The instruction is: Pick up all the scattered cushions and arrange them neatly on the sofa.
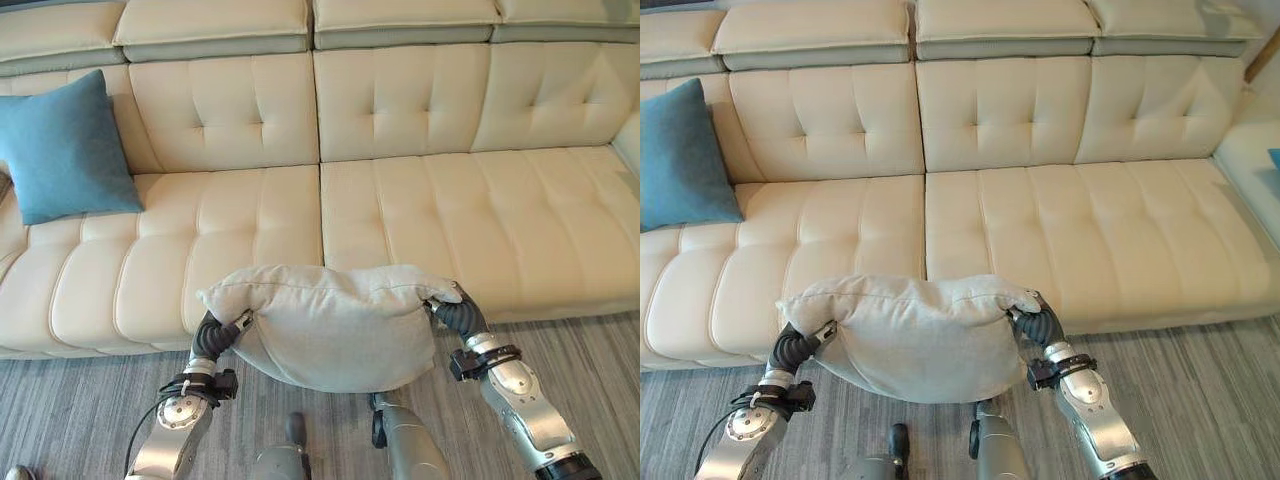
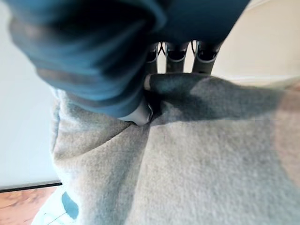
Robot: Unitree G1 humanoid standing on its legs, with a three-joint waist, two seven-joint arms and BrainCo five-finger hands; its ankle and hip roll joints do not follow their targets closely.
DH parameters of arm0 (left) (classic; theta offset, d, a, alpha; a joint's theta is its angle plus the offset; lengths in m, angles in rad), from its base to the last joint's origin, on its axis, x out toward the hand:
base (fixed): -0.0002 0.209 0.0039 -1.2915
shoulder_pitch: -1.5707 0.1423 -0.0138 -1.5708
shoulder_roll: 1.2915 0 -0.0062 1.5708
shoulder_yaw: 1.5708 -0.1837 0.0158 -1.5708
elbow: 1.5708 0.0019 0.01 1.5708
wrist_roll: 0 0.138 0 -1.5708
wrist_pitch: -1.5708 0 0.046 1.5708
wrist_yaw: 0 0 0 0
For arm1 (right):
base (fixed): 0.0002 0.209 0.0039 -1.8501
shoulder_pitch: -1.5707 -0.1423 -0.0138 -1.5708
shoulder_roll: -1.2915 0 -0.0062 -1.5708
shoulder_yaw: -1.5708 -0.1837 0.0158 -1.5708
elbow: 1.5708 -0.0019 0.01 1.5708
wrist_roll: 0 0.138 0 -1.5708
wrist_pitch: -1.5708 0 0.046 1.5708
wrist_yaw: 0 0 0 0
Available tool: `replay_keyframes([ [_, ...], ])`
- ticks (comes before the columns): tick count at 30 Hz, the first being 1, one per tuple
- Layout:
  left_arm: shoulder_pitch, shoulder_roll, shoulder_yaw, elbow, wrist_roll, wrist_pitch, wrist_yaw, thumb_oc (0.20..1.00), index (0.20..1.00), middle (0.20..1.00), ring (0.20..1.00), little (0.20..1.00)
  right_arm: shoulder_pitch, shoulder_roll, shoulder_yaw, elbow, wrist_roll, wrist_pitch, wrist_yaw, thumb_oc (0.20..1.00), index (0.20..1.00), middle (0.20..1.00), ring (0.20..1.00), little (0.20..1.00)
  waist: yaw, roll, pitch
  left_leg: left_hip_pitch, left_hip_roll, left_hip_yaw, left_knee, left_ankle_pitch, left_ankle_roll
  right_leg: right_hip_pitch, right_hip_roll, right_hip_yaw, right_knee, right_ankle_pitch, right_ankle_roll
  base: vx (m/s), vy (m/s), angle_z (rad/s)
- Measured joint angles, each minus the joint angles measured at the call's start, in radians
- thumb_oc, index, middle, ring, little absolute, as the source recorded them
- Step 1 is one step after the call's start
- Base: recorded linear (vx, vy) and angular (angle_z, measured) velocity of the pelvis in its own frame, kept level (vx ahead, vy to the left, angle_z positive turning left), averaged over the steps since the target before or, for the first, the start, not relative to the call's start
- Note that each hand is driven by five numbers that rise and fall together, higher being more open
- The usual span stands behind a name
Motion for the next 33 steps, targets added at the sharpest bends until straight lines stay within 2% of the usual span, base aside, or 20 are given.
replay_keyframes([
  [1,0.0,-0.024,-0.008,0.003,-0.002,0.0,-0.016,0.2,0.2,0.2,0.2,0.2,0.006,-0.023,-0.021,0.006,-0.001,0.002,0.0,0.2,0.2,0.2,0.2,0.2,-0.007,0.024,-0.002,-0.014,0.021,0.003,0.196,-0.017,-0.025,0.014,0.022,-0.029,0.033,-0.025,-0.049,0.27,-0.189,0.61],
  [2,-0.011,-0.025,-0.017,0.005,-0.001,0.0,-0.035,0.2,0.2,0.2,0.2,0.2,0.018,-0.031,-0.042,0.005,0.0,0.001,0.0,0.2,0.2,0.2,0.2,0.2,-0.038,0.033,-0.003,-0.027,0.032,0.005,0.266,-0.02,-0.033,0.032,0.031,-0.052,0.04,-0.029,-0.071,0.29,-0.194,0.51],
  [3,-0.02,-0.026,-0.022,0.007,-0.002,0.0,-0.045,0.2,0.2,0.2,0.2,0.2,0.015,-0.038,-0.049,0.011,0.0,-0.004,0.0,0.2,0.2,0.2,0.2,0.2,-0.043,0.036,0.0,-0.037,0.037,0.003,0.304,0.005,-0.031,0.044,0.043,-0.053,0.04,-0.045,-0.099,0.35,-0.229,0.37],
  [5,-0.032,-0.029,-0.025,0.007,-0.002,-0.001,-0.057,0.2,0.2,0.2,0.2,0.2,0.017,-0.04,-0.073,0.006,0.0,-0.006,0.001,0.2,0.2,0.2,0.2,0.2,-0.046,0.037,-0.002,-0.088,0.054,0.005,0.433,0.019,-0.04,0.048,0.058,-0.054,0.036,-0.044,-0.123,0.21,-0.129,-0.21],
  [6,-0.035,-0.027,-0.02,0.01,-0.003,0.0,-0.068,0.2,0.2,0.2,0.2,0.2,0.002,-0.044,-0.072,0.002,0.0,-0.006,-0.002,0.2,0.2,0.2,0.2,0.2,-0.037,0.046,-0.004,-0.097,0.07,0.035,0.453,0.066,-0.013,0.061,0.075,-0.048,0.022,-0.054,-0.138,0.2,-0.083,-0.28],
  [8,-0.073,-0.033,-0.023,0.019,-0.006,0.001,-0.075,0.2,0.2,0.2,0.2,0.2,-0.001,-0.044,-0.081,-0.01,0.0,-0.007,-0.011,0.2,0.2,0.2,0.2,0.2,-0.051,0.034,-0.002,-0.143,0.072,0.092,0.43,0.038,0.007,0.08,0.063,-0.047,-0.021,-0.034,-0.165,0.23,-0.014,-0.01],
  [9,-0.084,-0.039,-0.022,0.026,-0.006,0.001,-0.075,0.2,0.2,0.2,0.2,0.2,0.001,-0.05,-0.083,-0.018,-0.001,-0.007,-0.017,0.2,0.2,0.2,0.2,0.2,-0.052,0.032,-0.003,-0.133,0.067,0.128,0.319,0.029,0.018,0.103,0.059,-0.046,-0.05,-0.003,-0.208,0.23,0.046,0.16],
  [10,-0.093,-0.04,-0.022,0.028,-0.005,0.001,-0.076,0.2,0.2,0.2,0.2,0.2,-0.008,-0.051,-0.084,-0.019,-0.002,-0.006,-0.026,0.2,0.2,0.2,0.2,0.2,-0.047,0.035,0.002,-0.142,0.066,0.141,0.231,0.025,0.014,0.122,0.06,-0.047,-0.068,-0.003,-0.214,0.16,0.047,0.1],
  [12,-0.096,-0.037,-0.017,0.03,-0.005,0.001,-0.073,0.2,0.2,0.2,0.2,0.2,-0.021,-0.05,-0.078,-0.024,-0.003,-0.006,-0.033,0.2,0.2,0.2,0.2,0.2,-0.026,0.027,0.01,-0.141,0.049,0.134,0.044,0.042,0.006,0.158,0.06,-0.05,-0.102,0.02,-0.196,0.12,0.057,-0.08],
  [13,-0.094,-0.036,-0.017,0.03,-0.005,0.002,-0.071,0.2,0.2,0.2,0.2,0.2,-0.024,-0.05,-0.076,-0.024,-0.004,-0.006,-0.033,0.2,0.2,0.2,0.2,0.2,-0.016,0.028,0.01,-0.151,0.05,0.13,0.005,0.056,0.007,0.174,0.064,-0.046,-0.111,0.018,-0.193,0.16,0.072,-0.12],
  [14,-0.094,-0.037,-0.017,0.029,-0.005,0.002,-0.066,0.2,0.2,0.2,0.2,0.2,-0.024,-0.049,-0.072,-0.023,-0.004,-0.006,-0.037,0.2,0.2,0.2,0.2,0.2,-0.006,0.027,0.011,-0.154,0.045,0.118,-0.058,0.093,-0.002,0.199,0.065,-0.05,-0.133,0.021,-0.187,0.1,0.069,-0.09],
  [15,-0.094,-0.037,-0.016,0.029,-0.005,0.002,-0.06,0.2,0.2,0.2,0.2,0.2,-0.028,-0.047,-0.072,-0.023,-0.006,-0.006,-0.04,0.2,0.2,0.2,0.2,0.2,0.0,0.029,0.012,-0.161,0.05,0.111,-0.082,0.131,0.001,0.218,0.07,-0.051,-0.14,0.023,-0.188,0.18,0.14,-0.12],
  [17,-0.093,-0.037,-0.016,0.029,-0.005,0.002,-0.054,0.2,0.2,0.2,0.2,0.2,-0.029,-0.044,-0.068,-0.023,-0.011,-0.006,-0.045,0.2,0.2,0.2,0.2,0.2,0.004,0.033,0.012,-0.158,0.055,0.112,-0.093,0.167,0.004,0.238,0.077,-0.046,-0.145,0.018,-0.182,0.18,0.154,-0.18],
  [18,-0.092,-0.038,-0.016,0.029,-0.005,0.002,-0.05,0.2,0.2,0.2,0.2,0.2,-0.031,-0.039,-0.068,-0.023,-0.013,-0.006,-0.048,0.2,0.2,0.2,0.2,0.2,0.003,0.042,0.01,-0.138,0.055,0.112,-0.112,0.186,0.02,0.255,0.085,-0.04,-0.154,0.016,-0.178,0.22,0.184,-0.25],
  [20,-0.09,-0.039,-0.015,0.027,-0.005,0.002,-0.05,0.2,0.2,0.2,0.2,0.2,-0.04,-0.04,-0.069,-0.023,-0.016,-0.005,-0.049,0.2,0.2,0.2,0.2,0.2,0.005,0.059,0.013,-0.091,0.053,0.114,-0.163,0.201,0.026,0.272,0.098,-0.019,-0.158,0.01,-0.165,0.23,0.183,-0.39],
  [21,-0.094,-0.036,-0.015,0.027,-0.001,0.003,-0.04,0.2,0.2,0.2,0.2,0.2,-0.069,-0.04,-0.059,-0.022,-0.026,0.004,-0.054,0.2,0.2,0.2,0.2,0.2,0.007,0.077,0.018,-0.027,0.044,0.113,-0.221,0.229,0.042,0.287,0.11,0.002,-0.154,0.013,-0.16,0.16,0.121,-0.52],
  [22,-0.11,-0.022,-0.01,0.027,0.0,0.003,-0.028,0.2,0.2,0.2,0.2,0.2,-0.095,-0.028,-0.05,-0.022,-0.033,0.004,-0.057,0.2,0.2,0.2,0.2,0.2,0.011,0.06,0.018,-0.016,0.028,0.125,-0.227,0.265,0.054,0.286,0.093,0.017,-0.149,0.01,-0.139,0.12,0.106,-0.43],
  [26,-0.217,0.027,0.0,0.04,0.002,0.006,0.036,0.2,0.2,0.2,0.2,0.2,-0.244,-0.013,-0.006,-0.016,-0.042,0.002,-0.097,0.2,0.2,0.2,0.2,0.2,0.029,0.035,0.02,-0.012,-0.018,0.141,-0.232,0.257,0.076,0.284,0.047,0.036,-0.148,0.009,-0.108,0.0,0.055,-0.04],
  [31,-0.564,0.068,-0.012,0.228,0.001,-0.01,0.208,0.2,0.2,0.2,0.2,0.2,-0.661,0.035,0.075,0.229,-0.067,-0.013,-0.234,0.2,0.2,0.2,0.2,0.2,0.102,0.006,0.03,-0.09,-0.029,0.14,-0.23,0.269,0.096,0.209,0.036,0.038,-0.148,0.024,-0.091,-0.05,0.003,0.03],
  [33,-0.651,0.097,-0.044,0.302,0.002,-0.027,0.252,0.2,0.2,0.2,0.2,0.2,-0.768,0.034,0.1,0.333,-0.082,-0.022,-0.276,0.2,0.2,0.2,0.2,0.2,0.113,0.002,0.032,-0.117,-0.028,0.139,-0.23,0.275,0.096,0.183,0.037,0.037,-0.149,0.033,-0.09,-0.01,-0.009,0.03],
])
